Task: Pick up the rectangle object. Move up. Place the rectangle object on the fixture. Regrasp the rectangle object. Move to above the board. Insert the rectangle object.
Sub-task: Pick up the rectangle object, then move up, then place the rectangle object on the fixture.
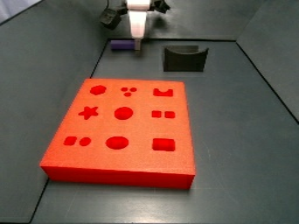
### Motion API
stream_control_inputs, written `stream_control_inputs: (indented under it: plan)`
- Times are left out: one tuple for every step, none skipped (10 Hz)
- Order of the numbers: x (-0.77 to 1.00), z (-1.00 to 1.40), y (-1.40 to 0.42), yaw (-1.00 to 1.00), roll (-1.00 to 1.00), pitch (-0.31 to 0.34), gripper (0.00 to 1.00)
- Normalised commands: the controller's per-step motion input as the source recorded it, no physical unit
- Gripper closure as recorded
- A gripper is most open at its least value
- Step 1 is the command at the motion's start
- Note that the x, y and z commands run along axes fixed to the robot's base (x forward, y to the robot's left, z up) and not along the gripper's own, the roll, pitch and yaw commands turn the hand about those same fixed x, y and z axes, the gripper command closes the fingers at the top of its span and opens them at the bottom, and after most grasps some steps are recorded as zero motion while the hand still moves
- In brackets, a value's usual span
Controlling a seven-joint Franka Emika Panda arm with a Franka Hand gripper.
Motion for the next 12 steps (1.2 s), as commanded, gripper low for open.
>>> stream_control_inputs:
  plan:
    - [0.00, 0.00, 0.00, 0.00, 0.00, 0.000, 1.00]
    - [0.00, 0.00, 0.00, 0.00, 0.00, 0.000, 1.00]
    - [0.00, 0.83, 0.00, 0.00, 0.00, 0.000, 1.00]
    - [-0.06, 0.80, 0.06, 0.01, 0.01, 0.022, 1.00]
    - [-0.06, 0.69, 0.04, -0.01, 0.01, 0.023, 1.00]
    - [-0.05, 0.55, 0.02, -0.01, 0.01, 0.027, 1.00]
    - [-0.03, 0.34, 0.01, -0.02, 0.02, 0.041, 1.00]
    - [-0.02, 0.17, 0.01, -0.02, 0.03, 0.053, 1.00]
    - [0.00, 1.00, 0.00, 0.00, 0.00, 0.000, 1.00]
    - [0.00, 1.00, 0.00, 0.00, 0.00, 0.011, 1.00]
    - [-0.01, 1.00, 0.00, 0.00, 0.00, 0.027, 1.00]
    - [-0.02, 1.00, 0.00, 0.00, 0.01, 0.038, 1.00]
